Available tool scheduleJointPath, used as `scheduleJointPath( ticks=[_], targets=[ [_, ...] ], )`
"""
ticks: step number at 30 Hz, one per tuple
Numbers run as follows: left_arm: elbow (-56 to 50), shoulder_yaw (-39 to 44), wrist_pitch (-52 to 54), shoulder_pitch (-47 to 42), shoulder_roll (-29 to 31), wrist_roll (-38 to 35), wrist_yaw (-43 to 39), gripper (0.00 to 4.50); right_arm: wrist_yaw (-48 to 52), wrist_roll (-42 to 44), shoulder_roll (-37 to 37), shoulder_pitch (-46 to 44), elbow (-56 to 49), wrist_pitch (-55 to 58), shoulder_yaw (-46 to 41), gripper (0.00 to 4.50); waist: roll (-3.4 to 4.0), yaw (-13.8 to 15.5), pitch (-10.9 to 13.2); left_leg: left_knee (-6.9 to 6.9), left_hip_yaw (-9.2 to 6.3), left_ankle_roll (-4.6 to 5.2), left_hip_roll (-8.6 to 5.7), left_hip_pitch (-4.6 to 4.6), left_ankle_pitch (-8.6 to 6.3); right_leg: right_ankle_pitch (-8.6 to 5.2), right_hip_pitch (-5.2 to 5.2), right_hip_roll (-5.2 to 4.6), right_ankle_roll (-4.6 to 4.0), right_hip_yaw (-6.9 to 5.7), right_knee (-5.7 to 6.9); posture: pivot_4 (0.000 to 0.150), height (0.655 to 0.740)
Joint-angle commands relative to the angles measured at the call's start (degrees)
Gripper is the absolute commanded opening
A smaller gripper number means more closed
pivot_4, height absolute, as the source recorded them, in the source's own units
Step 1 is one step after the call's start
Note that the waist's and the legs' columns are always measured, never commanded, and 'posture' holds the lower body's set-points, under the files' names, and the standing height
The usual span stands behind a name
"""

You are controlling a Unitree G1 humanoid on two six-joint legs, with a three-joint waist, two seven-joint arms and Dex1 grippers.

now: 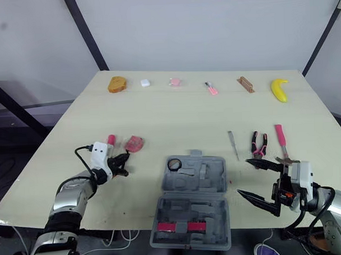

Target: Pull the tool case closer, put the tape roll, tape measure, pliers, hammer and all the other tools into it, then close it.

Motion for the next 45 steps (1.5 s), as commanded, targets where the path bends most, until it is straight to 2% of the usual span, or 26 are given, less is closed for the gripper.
scheduleJointPath(
  ticks=[1, 8, 15, 20, 33, 39, 42, 45],
  targets=[
    [-6.9, -2.7, 1.0, 5.0, 2.0, -0.8, -6.4, 0.02, 0.7, 1.0, -0.3, -0.2, -2.3, -0.6, 0.2, 4.50, 0.04, -0.1, 0.0, 0.00, 0.00, 0.00, 0.03, 0.00, 0.00, 0.00, 0.00, -0.01, 0.00, 0.00, 0.00, 0.150, 0.7400],
    [-18.9, -3.2, 1.1, 15.5, 6.7, -1.0, -10.4, 0.02, 1.6, 0.8, -1.1, -0.6, -3.5, 0.0, 1.8, 4.50, 0.05, -0.1, 0.0, -0.02, 0.01, 0.00, 0.14, 0.02, 0.00, -0.01, -0.01, -0.07, -0.02, -0.01, 0.00, 0.150, 0.7400],
    [-30.8, 0.3, 2.5, 30.6, 9.8, -3.5, -11.8, 0.02, 1.7, 0.1, -1.0, -1.8, -2.7, -0.4, 2.7, 4.50, 0.05, -0.2, 0.0, -0.06, 0.04, 0.01, 0.19, 0.03, -0.01, -0.01, -0.02, -0.18, -0.02, -0.02, -0.04, 0.150, 0.7400],
    [-33.1, 0.8, -1.2, 38.2, 11.3, -2.8, -13.5, 0.02, 1.9, 0.1, -1.0, -2.8, -2.7, -0.1, 3.5, 4.50, 0.08, -0.2, 0.0, -0.08, 0.09, 0.01, 0.19, 0.06, -0.01, -0.02, -0.02, -0.25, -0.04, -0.01, -0.09, 0.150, 0.7400],
    [-33.7, 3.0, -3.4, 43.3, 12.2, -3.9, -14.4, 0.02, 2.1, 0.3, -1.7, -4.6, -2.7, 0.8, 4.9, 4.50, 0.08, -0.2, 0.1, -0.12, 0.09, 0.01, 0.18, 0.05, -0.01, -0.11, -0.02, -0.19, -0.19, -0.05, -0.16, 0.150, 0.7400],
    [-35.3, 3.7, -2.3, 43.6, 11.3, -7.6, -15.9, 0.02, 1.7, 0.0, -1.4, -5.4, -2.3, 0.8, 5.8, 4.50, 0.04, -0.1, 0.1, -0.12, 0.08, 0.01, 0.17, 0.04, -0.01, -0.04, -0.02, -0.18, -0.07, -0.06, -0.17, 0.150, 0.7400],
    [-35.8, 4.0, -2.0, 44.2, 12.1, -9.0, -17.8, 0.84, 1.5, 0.1, -1.5, -5.4, -2.4, 0.7, 6.0, 4.50, 0.05, -0.1, 0.1, -0.12, 0.07, 0.01, 0.17, 0.02, -0.01, -0.03, -0.01, -0.18, -0.04, -0.07, -0.20, 0.150, 0.7400],
    [-35.8, 5.0, -2.5, 44.5, 13.1, -9.9, -19.9, 2.17, 1.0, -0.1, -1.3, -5.2, -2.5, 0.6, 6.1, 4.50, 0.05, -0.1, 0.1, -0.12, 0.06, 0.01, 0.17, 0.02, -0.01, -0.11, -0.01, -0.18, -0.19, -0.09, -0.21, 0.150, 0.7400]
  ],
)
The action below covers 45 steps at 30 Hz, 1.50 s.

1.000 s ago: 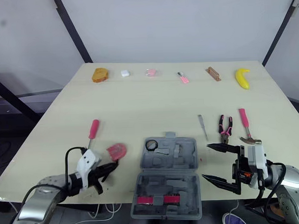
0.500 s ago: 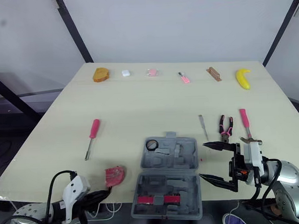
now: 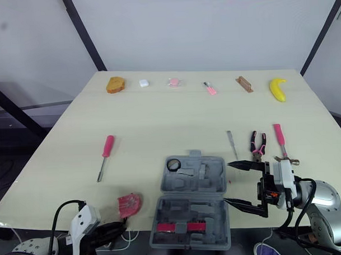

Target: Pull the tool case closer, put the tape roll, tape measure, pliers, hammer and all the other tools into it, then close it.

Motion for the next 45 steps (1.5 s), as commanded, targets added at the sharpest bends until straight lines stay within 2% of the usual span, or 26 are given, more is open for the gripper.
scheduleJointPath(
  ticks=[1, 4, 5, 8, 15, 20, 28, 33, 38, 44, 45],
  targets=[
    [-1.4, 2.5, -0.9, 0.6, 1.6, -1.6, -2.5, 2.72, -0.5, 0.3, 0.1, 0.0, -0.7, -0.2, -0.5, 4.50, 0.00, 0.0, 0.0, 0.00, 0.00, 0.00, 0.00, 0.00, 0.00, 0.00, 0.00, 0.01, 0.00, 0.00, 0.00, 0.150, 0.7400],
    [-1.3, 3.7, -1.7, 0.4, 2.6, -2.8, -5.1, 4.15, -0.9, 0.2, 0.3, 0.2, -0.8, -0.4, -0.4, 4.50, 0.01, 0.0, 0.0, 0.00, 0.00, 0.00, 0.00, 0.00, 0.00, 0.00, 0.00, 0.02, 0.00, 0.00, 0.00, 0.150, 0.7400],
    [-1.3, 4.3, -2.2, 0.2, 2.9, -3.7, -6.3, 4.49, -1.0, 0.1, 0.3, 0.2, -0.8, -0.4, -0.3, 4.50, 0.01, 0.0, 0.0, 0.00, 0.01, 0.00, 0.00, 0.00, 0.00, 0.00, 0.00, 0.02, 0.00, 0.01, 0.00, 0.150, 0.7400],
    [-0.2, 5.9, -4.0, -0.7, 3.4, -4.8, -8.9, 4.49, -1.2, -0.1, 0.3, 0.3, -0.8, -0.5, -0.3, 4.50, 0.00, 0.0, 0.0, 0.00, 0.02, 0.00, 0.01, 0.00, 0.00, 0.00, 0.00, 0.02, 0.00, 0.01, -0.02, 0.150, 0.7400],
    [5.8, 5.5, -10.2, -8.9, 5.3, -5.3, -16.0, 4.49, -1.7, -0.1, 0.5, -0.5, -1.2, -0.3, 0.0, 4.50, 0.00, 0.1, 0.0, 0.00, 0.02, 0.00, -0.02, -0.01, 0.00, 0.01, 0.00, 0.06, 0.03, 0.01, -0.04, 0.150, 0.7400],
    [15.4, 2.5, -19.3, -16.9, 5.2, 0.3, -17.6, 4.49, -2.1, -0.2, 0.7, -1.3, -1.4, -0.3, 0.6, 4.50, 0.01, 0.1, 0.0, 0.00, 0.02, 0.00, -0.08, -0.02, 0.00, 0.09, 0.00, 0.12, 0.16, 0.00, -0.06, 0.150, 0.7400],
    [31.2, -3.7, -32.9, -28.0, 3.7, 4.9, -22.2, 4.49, -2.8, -0.5, 1.1, -1.9, -1.8, -0.4, 1.4, 4.50, -0.02, 0.0, 0.0, 0.00, 0.02, 0.00, -0.12, -0.07, 0.00, 0.11, 0.00, 0.16, 0.17, -0.01, -0.12, 0.150, 0.7400],
    [38.7, -6.6, -37.0, -32.3, 2.7, 5.1, -26.0, 4.49, -3.3, -0.2, 1.2, -1.5, -4.0, 0.4, 2.4, 4.50, -0.02, 0.1, 0.0, 0.00, 0.01, 0.00, -0.11, -0.07, 0.00, 0.11, 0.00, 0.16, 0.17, -0.02, -0.10, 0.150, 0.7400],
    [46.9, -10.0, -40.2, -38.8, 0.7, 7.4, -27.5, 4.49, -3.4, -0.4, 1.1, -3.0, -3.7, 0.6, 2.8, 4.50, -0.03, 0.3, 0.0, 0.03, -0.01, 0.01, -0.15, -0.08, 0.01, 0.11, 0.01, 0.18, 0.18, -0.05, -0.09, 0.150, 0.7400],
    [53.2, -11.9, -42.9, -42.4, -1.2, 9.1, -27.9, 4.49, -3.9, -0.1, 1.0, -3.7, -5.0, 1.3, 3.0, 4.50, -0.03, 0.0, 0.0, 0.03, -0.04, 0.01, -0.14, -0.10, 0.00, 0.12, 0.00, 0.20, 0.19, -0.04, -0.09, 0.150, 0.7400],
    [53.7, -12.0, -43.1, -42.6, -1.3, 9.0, -28.2, 3.93, -4.0, 0.0, 0.9, -3.7, -5.2, 1.4, 3.0, 4.50, -0.03, 0.0, 0.0, 0.03, -0.06, 0.01, -0.14, -0.10, 0.01, 0.12, 0.00, 0.21, 0.18, -0.05, -0.08, 0.150, 0.7400]
  ],
)
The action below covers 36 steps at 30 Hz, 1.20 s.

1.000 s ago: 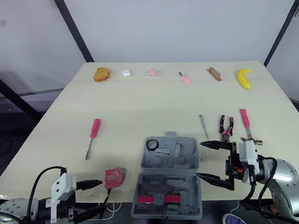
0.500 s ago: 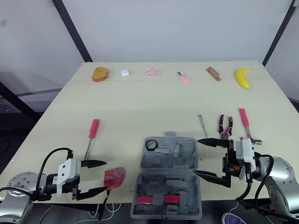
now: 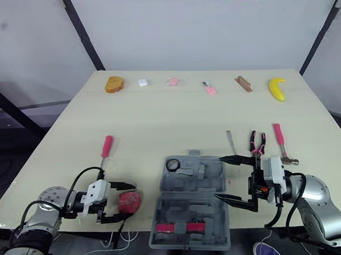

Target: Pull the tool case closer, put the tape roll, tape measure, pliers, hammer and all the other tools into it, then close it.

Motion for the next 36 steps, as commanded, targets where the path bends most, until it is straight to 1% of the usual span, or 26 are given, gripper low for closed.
scheduleJointPath(
  ticks=[1, 2, 3, 8, 11, 14, 16, 19, 21, 24, 26, 28, 30, 32, 34, 36],
  targets=[
    [2.1, -0.3, -1.5, -0.5, -0.1, 0.0, -1.2, 3.72, -0.3, 1.3, -0.4, -0.2, -2.8, 0.4, -0.5, 4.50, 0.00, 0.0, 0.0, 0.00, -0.01, 0.00, 0.00, 0.00, 0.00, 0.00, 0.00, 0.00, 0.00, 0.00, 0.01, 0.150, 0.7400],
    [2.3, -0.3, -1.6, -0.5, -0.2, -0.3, -1.6, 3.31, -0.3, 1.4, -0.5, -0.3, -2.9, 0.5, -0.6, 4.50, 0.00, 0.0, 0.0, 0.00, 0.00, 0.00, 0.00, 0.00, 0.00, 0.00, 0.00, 0.00, 0.00, 0.00, 0.01, 0.150, 0.7400],
    [2.4, -0.4, -1.6, -0.3, -0.1, -0.4, -2.1, 2.99, -0.2, 1.4, -0.5, -0.3, -3.0, 0.6, -0.6, 4.50, 0.00, 0.0, 0.0, 0.00, -0.01, 0.00, 0.00, 0.00, 0.00, 0.00, 0.00, 0.00, 0.00, 0.00, 0.02, 0.150, 0.7400],
    [2.7, -0.4, -2.9, 0.3, 0.1, 0.0, -1.9, 3.00, 0.4, 1.4, -0.8, -0.6, -2.9, 0.9, -0.6, 4.50, 0.00, 0.0, 0.0, 0.00, 0.00, 0.00, 0.00, 0.00, 0.00, 0.00, 0.00, -0.01, 0.00, 0.01, 0.02, 0.150, 0.7400],
    [-0.6, 0.0, -1.9, 0.0, 0.6, -1.3, -2.2, 3.00, -0.5, 1.5, -1.1, -0.6, -3.0, 2.6, -0.4, 4.50, 0.00, 0.0, 0.0, 0.00, 0.00, 0.00, 0.01, 0.01, 0.00, 0.00, 0.00, -0.01, 0.00, 0.01, 0.02, 0.150, 0.7400],
    [-7.8, 0.4, 1.2, -1.7, 1.7, -3.8, -3.2, 3.00, -9.6, 10.3, -1.6, -0.7, -6.8, 16.2, -1.6, 4.50, 0.00, 0.0, 0.0, 0.00, 0.00, 0.00, 0.02, 0.00, 0.00, 0.00, 0.00, -0.01, 0.00, 0.01, 0.02, 0.150, 0.7400],
    [-13.4, 0.3, 5.4, -3.0, 2.4, -5.7, -4.1, 3.00, -13.1, 12.1, -2.3, -1.0, -8.4, 20.9, -1.8, 4.50, -0.06, 0.3, 0.0, 0.01, -0.07, 0.00, 0.15, -0.04, 0.00, 0.00, -0.01, -0.06, -0.01, -0.02, 0.11, 0.150, 0.7400],
    [-20.6, -0.9, 12.4, -5.2, 3.0, -7.4, -4.2, 3.00, -19.8, 17.7, -3.6, -2.0, -9.6, 30.8, -2.3, 4.50, -0.04, 0.3, 0.0, 0.08, -0.09, 0.00, 0.12, -0.06, 0.00, 0.00, 0.00, -0.07, -0.01, -0.02, 0.13, 0.150, 0.7400],
    [-24.7, -2.2, 17.0, -7.5, 2.4, -8.4, -3.9, 3.00, -22.7, 19.7, -3.4, -2.9, -9.9, 34.0, -2.4, 4.50, -0.04, 0.2, 0.0, 0.08, -0.08, 0.00, 0.10, -0.07, 0.00, 0.00, 0.00, -0.07, -0.01, 0.00, 0.12, 0.150, 0.7400],
    [-29.0, -4.5, 21.9, -11.3, 0.0, -8.4, -2.5, 3.00, -26.0, 22.9, -3.1, -3.7, -10.4, 38.0, -3.0, 4.50, -0.05, 0.0, 0.0, 0.08, -0.09, 0.00, -0.01, -0.09, 0.00, 0.00, -0.01, -0.02, 0.00, -0.01, 0.12, 0.150, 0.7400],
    [-28.5, -7.3, 20.9, -15.2, -3.5, -4.9, -0.3, 3.00, -27.0, 22.2, -3.5, -3.5, -11.4, 39.5, -1.9, 4.50, -0.05, 0.2, 0.0, 0.08, -0.09, 0.00, -0.02, -0.09, 0.00, 0.00, -0.01, 0.02, 0.00, 0.00, 0.12, 0.150, 0.7400],
    [-27.5, -8.8, 21.5, -17.5, -6.7, -4.0, 1.2, 3.00, -28.7, 21.9, -3.5, -3.2, -12.0, 41.0, -1.1, 4.50, -0.06, 0.4, 0.0, 0.12, -0.11, 0.00, -0.07, -0.15, 0.00, 0.00, -0.01, 0.05, 0.01, -0.04, 0.12, 0.150, 0.7400],
    [-25.5, -11.0, 21.2, -20.0, -11.0, -2.5, 2.7, 3.00, -32.0, 22.3, -3.1, -3.3, -11.8, 43.9, -0.6, 4.50, -0.06, 0.4, 0.0, 0.17, -0.10, 0.00, -0.06, -0.17, 0.00, 0.00, 0.00, 0.06, 0.01, -0.02, 0.12, 0.150, 0.7400],
    [-24.0, -11.9, 20.6, -21.7, -14.1, -1.5, 4.1, 3.00, -35.5, 23.0, -2.5, -3.8, -11.8, 46.8, -0.3, 4.50, -0.08, 0.3, 0.0, 0.19, -0.10, 0.00, -0.08, -0.20, 0.00, 0.00, -0.01, 0.07, 0.02, 0.00, 0.10, 0.150, 0.7400],
    [-22.9, -12.7, 19.7, -22.7, -16.3, -0.5, 5.2, 3.00, -39.8, 24.8, -0.6, -4.7, -11.5, 49.4, -0.6, 4.50, -0.09, -0.2, 0.1, 0.18, -0.11, 0.00, -0.07, -0.21, 0.00, 0.00, -0.03, 0.10, 0.02, 0.03, 0.09, 0.150, 0.7400],
    [-21.4, -13.4, 18.6, -23.9, -18.9, 1.1, 7.5, 3.00, -44.7, 28.6, 1.6, -5.7, -10.9, 52.5, -1.9, 4.50, -0.09, -0.4, 0.1, 0.18, -0.16, 0.00, -0.02, -0.18, 0.00, 0.00, -0.03, 0.21, 0.01, 0.09, 0.09, 0.150, 0.7400]
  ],
)
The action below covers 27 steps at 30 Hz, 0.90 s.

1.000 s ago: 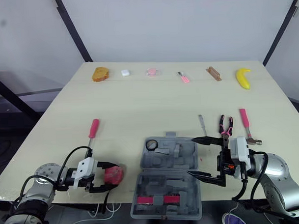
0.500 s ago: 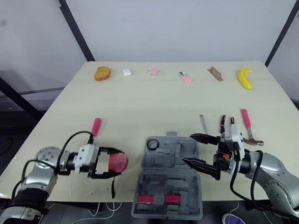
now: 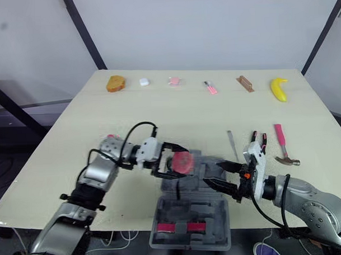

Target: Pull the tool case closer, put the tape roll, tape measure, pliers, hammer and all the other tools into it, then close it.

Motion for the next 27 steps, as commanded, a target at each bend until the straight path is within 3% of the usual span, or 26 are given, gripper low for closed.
scheduleJointPath(
  ticks=[1, 8, 12, 13, 15, 21, 27],
  targets=[
    [1.5, -0.9, -2.5, -2.1, -3.0, 2.0, 3.5, 3.00, -7.8, 6.9, 3.0, -2.5, -0.7, 4.7, -2.3, 4.50, 0.01, 0.0, 0.0, -0.01, -0.03, 0.00, 0.01, 0.00, 0.00, 0.00, -0.01, 0.03, 0.00, 0.00, 0.01, 0.150, 0.7400],
    [7.0, -2.0, -4.7, -5.0, -7.9, 5.2, 7.7, 3.00, -23.6, 23.7, 6.4, -7.4, 3.7, 9.0, -6.5, 4.50, -0.02, 0.4, 0.0, 0.00, -0.02, 0.01, -0.02, -0.06, 0.00, 0.01, -0.03, -0.05, 0.01, -0.02, 0.01, 0.150, 0.7400],
    [8.9, -2.2, -6.0, -5.5, -9.6, 5.6, 8.4, 3.00, -29.2, 28.8, 6.7, -8.8, 5.5, 9.7, -5.4, 4.50, -0.02, 0.3, 0.0, -0.01, -0.01, 0.01, -0.03, -0.08, 0.00, 0.01, -0.04, -0.05, 0.01, -0.02, -0.04, 0.150, 0.7400],
    [9.0, -2.2, -6.3, -5.5, -10.1, 5.5, 8.8, 3.00, -30.8, 29.7, 7.0, -9.1, 6.0, 9.7, -5.0, 4.10, -0.02, 0.3, 0.0, -0.02, -0.03, 0.01, -0.01, -0.10, 0.00, 0.01, -0.05, -0.04, 0.01, -0.03, -0.07, 0.150, 0.7400],
    [8.5, -1.9, -5.9, -5.0, -10.8, 4.9, 9.5, 3.00, -33.7, 30.4, 8.1, -10.2, 7.6, 9.4, -4.2, 3.77, -0.02, 0.2, 0.0, -0.04, -0.04, 0.01, -0.01, -0.15, 0.00, 0.01, -0.08, -0.04, 0.01, -0.04, -0.09, 0.150, 0.7400],
    [6.7, -1.8, -5.5, -2.9, -9.9, 4.4, 9.4, 3.00, -37.5, 32.2, 9.5, -11.3, 8.7, 8.8, -3.3, 0.58, -0.01, 0.2, 0.0, -0.04, -0.05, 0.01, 0.00, -0.19, 0.00, 0.01, -0.11, -0.04, 0.01, -0.05, -0.11, 0.150, 0.7400],
    [3.1, -1.1, -1.1, -0.8, -8.4, 1.5, 7.7, 3.00, -36.2, 31.1, 8.5, -10.5, 7.8, 9.2, -2.4, 0.47, -0.01, 0.2, 0.0, -0.04, -0.09, 0.02, 0.01, -0.26, 0.00, 0.01, -0.11, -0.06, 0.02, -0.11, -0.18, 0.150, 0.7400]
  ],
)
